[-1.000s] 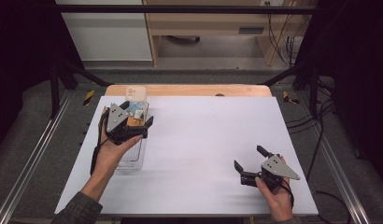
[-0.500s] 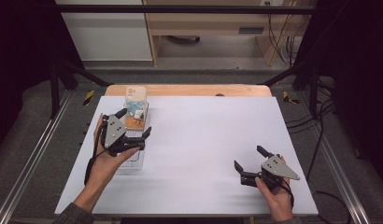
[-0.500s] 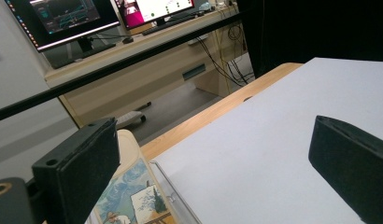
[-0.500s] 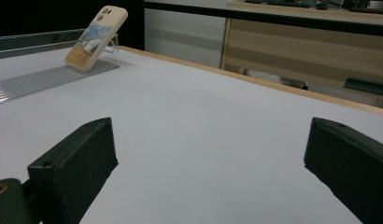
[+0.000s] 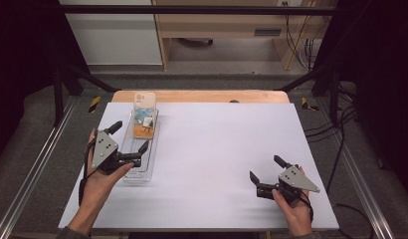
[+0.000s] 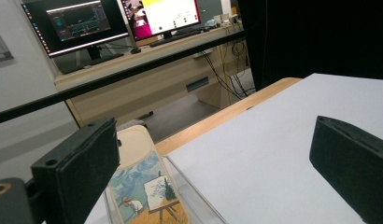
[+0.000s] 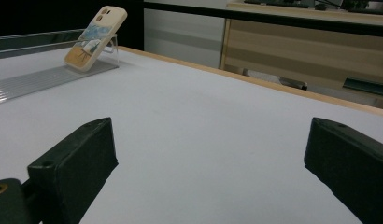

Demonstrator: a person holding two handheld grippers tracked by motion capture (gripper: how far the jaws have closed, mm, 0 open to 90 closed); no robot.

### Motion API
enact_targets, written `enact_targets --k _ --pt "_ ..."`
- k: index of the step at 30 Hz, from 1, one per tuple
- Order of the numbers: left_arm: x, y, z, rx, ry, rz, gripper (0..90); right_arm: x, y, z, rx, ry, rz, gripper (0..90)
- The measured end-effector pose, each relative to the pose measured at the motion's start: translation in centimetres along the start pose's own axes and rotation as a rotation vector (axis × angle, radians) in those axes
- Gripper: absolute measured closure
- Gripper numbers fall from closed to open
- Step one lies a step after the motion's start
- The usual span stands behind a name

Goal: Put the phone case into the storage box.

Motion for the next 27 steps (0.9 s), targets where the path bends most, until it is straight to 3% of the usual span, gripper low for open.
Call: enact_targets --k 8,12,27 --pt "0.5 -1.5 -0.8 -0.023 -0.035 0.033 1.3 0.0 0.0 0.0 0.000 -0.002 0.000 2.4" --pt "1.0 -2.2 -0.8 -0.022 -0.081 0.041 1.3 0.0 0.0 0.0 0.000 -0.002 0.000 2.4" --pt "3.3 -3.9 -0.5 -0.032 -0.128 0.048 1.3 0.0 0.0 0.0 0.001 -0.002 -0.001 2.4"
Point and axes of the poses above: each handheld gripper's, and its own axes: y roughly forward along the jaws, x roughly out of its underside, z roughly to its right, the point moved 8 cm from there along y, roughly forward along the jaws, and after that the axes turned 15 degrees about y, right-handed, at the moved point
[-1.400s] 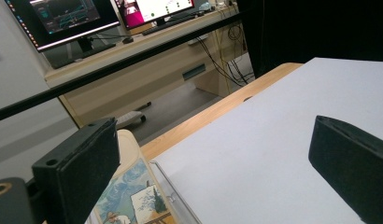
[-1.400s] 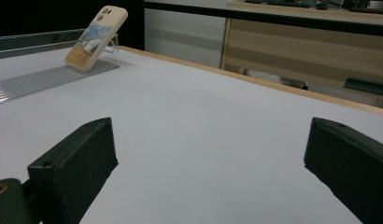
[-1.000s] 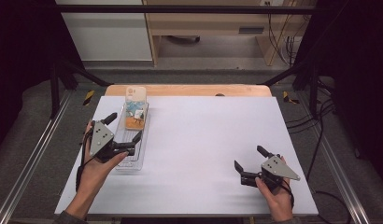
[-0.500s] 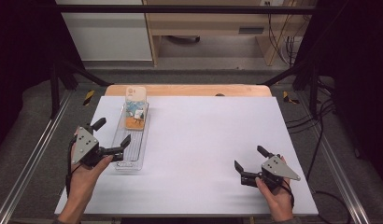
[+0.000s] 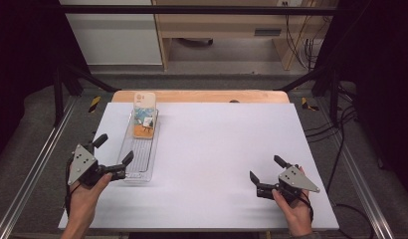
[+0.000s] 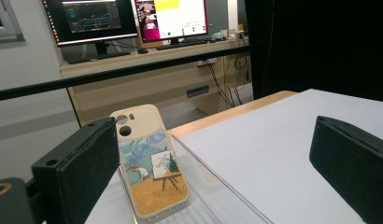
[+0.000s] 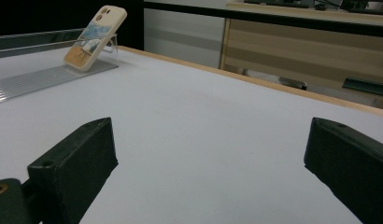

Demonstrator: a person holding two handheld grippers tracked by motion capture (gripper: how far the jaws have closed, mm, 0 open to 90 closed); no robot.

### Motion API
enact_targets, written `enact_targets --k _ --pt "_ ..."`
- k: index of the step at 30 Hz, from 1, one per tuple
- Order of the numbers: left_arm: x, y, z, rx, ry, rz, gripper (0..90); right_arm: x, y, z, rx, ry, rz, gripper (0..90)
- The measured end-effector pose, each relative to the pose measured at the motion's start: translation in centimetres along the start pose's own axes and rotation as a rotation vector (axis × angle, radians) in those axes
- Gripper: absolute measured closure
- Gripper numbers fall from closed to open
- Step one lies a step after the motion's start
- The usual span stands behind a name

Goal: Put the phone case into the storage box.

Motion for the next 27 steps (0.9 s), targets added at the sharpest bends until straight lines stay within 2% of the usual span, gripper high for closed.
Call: enact_targets --k 7,12,27 --pt "1.1 -0.5 0.0 -0.004 -0.038 0.001 1.3 0.0 0.0 0.0 -0.001 -0.001 -0.001 2.4" --pt "1.5 -0.8 -0.2 -0.014 -0.050 0.004 1.3 0.0 0.0 0.0 0.000 -0.001 0.000 2.4" --pt "2.7 -1.5 -0.1 -0.011 -0.071 -0.002 1.3 0.0 0.0 0.0 -0.001 -0.003 0.002 2.4"
Point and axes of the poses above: each handheld gripper's, and its own axes: y roughly forward along the jaws, x roughly out of its underside, z roughly to its right, the point moved 8 cm from there along y, roughly forward along the jaws, and after that the axes turned 15 degrees about y, right-handed, at the moved point
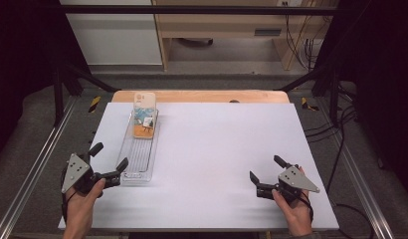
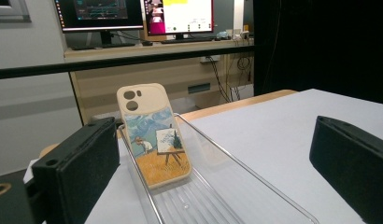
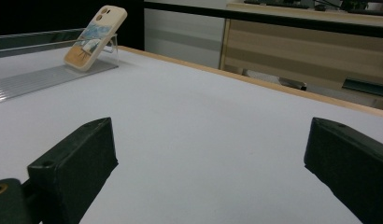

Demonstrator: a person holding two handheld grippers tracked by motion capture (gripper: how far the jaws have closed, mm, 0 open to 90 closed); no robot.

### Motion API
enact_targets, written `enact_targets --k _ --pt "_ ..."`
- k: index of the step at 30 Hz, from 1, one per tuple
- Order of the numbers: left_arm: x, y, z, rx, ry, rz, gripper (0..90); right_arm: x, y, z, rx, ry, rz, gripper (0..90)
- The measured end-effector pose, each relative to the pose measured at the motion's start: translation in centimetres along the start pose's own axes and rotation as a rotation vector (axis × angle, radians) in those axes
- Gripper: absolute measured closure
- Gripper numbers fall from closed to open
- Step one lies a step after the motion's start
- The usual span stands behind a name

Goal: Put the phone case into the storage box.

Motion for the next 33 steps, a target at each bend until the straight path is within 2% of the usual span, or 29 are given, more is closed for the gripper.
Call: enact_targets --k 18,26,30,31,33 --pt "2.0 0.2 0.8 0.022 0.001 -0.030 1.3 0.0 0.0 0.4 0.013 -0.012 0.015 2.2" --pt "2.5 0.0 1.4 0.025 -0.006 -0.036 1.3 -0.5 0.0 1.3 0.052 -0.033 0.055 2.2" --pt "3.0 0.0 1.6 0.022 -0.012 -0.044 1.3 -0.4 0.2 1.8 0.061 -0.021 0.054 2.2" --pt "3.0 0.1 1.7 0.033 -0.014 -0.027 1.4 -0.4 0.2 1.9 0.062 -0.021 0.052 2.2" --pt "3.0 0.1 1.6 0.029 -0.016 -0.025 1.4 -0.3 0.3 2.2 0.068 -0.023 0.045 2.2"
Point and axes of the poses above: each handheld gripper's, and its own axes: y roughly forward along the jaws, x roughly out of its underside, z roughly to its right, the point moved 8 cm from there along y, roughly forward along the jaws, and after that the axes turned 15 degrees about y, right-handed, at the moved point
